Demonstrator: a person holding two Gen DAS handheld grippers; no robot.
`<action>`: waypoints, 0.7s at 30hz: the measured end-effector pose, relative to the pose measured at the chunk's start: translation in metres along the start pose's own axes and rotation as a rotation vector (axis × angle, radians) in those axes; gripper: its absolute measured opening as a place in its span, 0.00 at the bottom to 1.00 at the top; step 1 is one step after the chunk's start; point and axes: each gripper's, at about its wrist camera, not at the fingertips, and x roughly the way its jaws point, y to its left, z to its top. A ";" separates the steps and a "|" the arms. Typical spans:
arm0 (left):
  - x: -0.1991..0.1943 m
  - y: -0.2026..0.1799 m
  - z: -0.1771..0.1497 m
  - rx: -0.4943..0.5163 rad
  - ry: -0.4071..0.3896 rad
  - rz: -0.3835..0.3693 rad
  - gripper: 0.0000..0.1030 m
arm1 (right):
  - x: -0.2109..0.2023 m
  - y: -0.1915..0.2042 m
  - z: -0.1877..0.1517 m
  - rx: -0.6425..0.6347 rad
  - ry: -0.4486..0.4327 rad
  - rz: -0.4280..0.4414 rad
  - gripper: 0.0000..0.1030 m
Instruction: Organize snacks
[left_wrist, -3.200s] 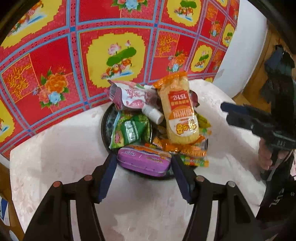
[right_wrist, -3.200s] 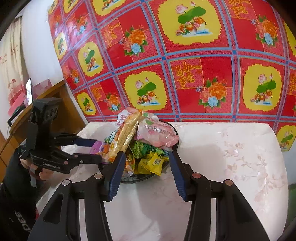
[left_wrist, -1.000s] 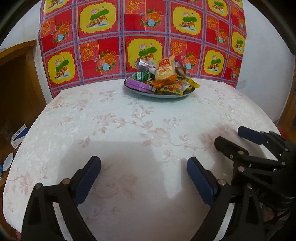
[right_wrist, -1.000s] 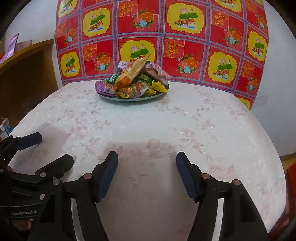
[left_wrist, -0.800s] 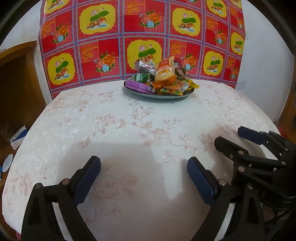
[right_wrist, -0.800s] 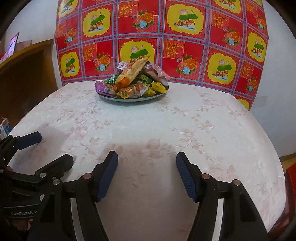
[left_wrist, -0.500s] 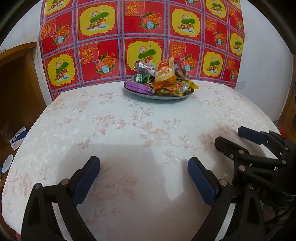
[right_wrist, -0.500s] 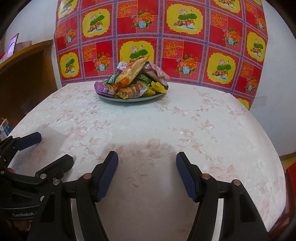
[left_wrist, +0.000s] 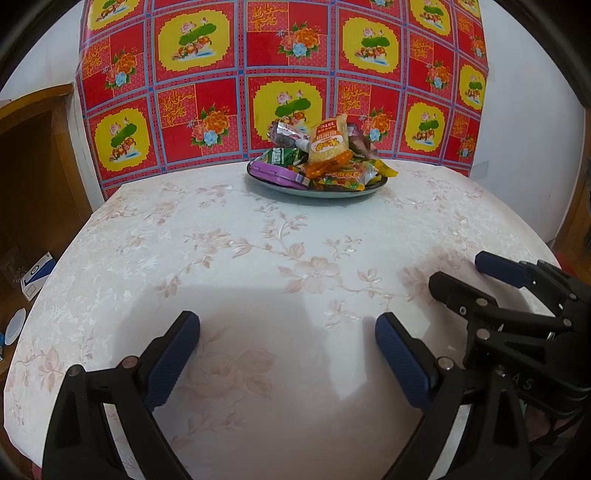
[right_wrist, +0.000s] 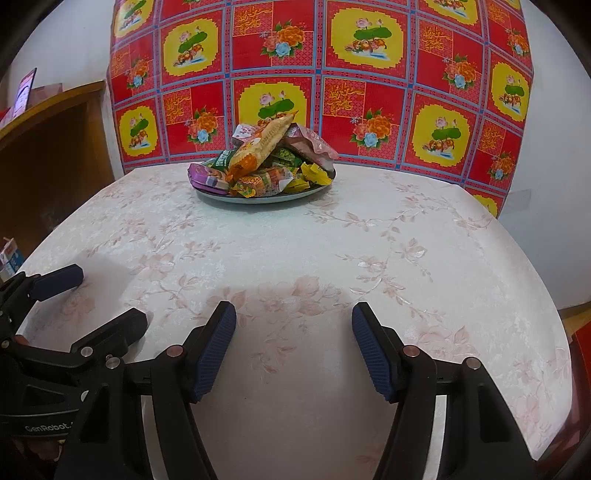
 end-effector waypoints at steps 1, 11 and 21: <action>0.000 0.000 0.000 0.000 -0.001 0.000 0.95 | 0.000 0.000 0.000 0.000 0.001 0.000 0.64; 0.000 0.000 -0.001 0.004 -0.008 -0.002 0.95 | -0.001 0.000 -0.001 0.002 -0.003 -0.004 0.64; 0.000 0.002 -0.001 0.007 -0.015 -0.005 0.95 | -0.001 -0.001 -0.001 0.001 -0.001 -0.003 0.64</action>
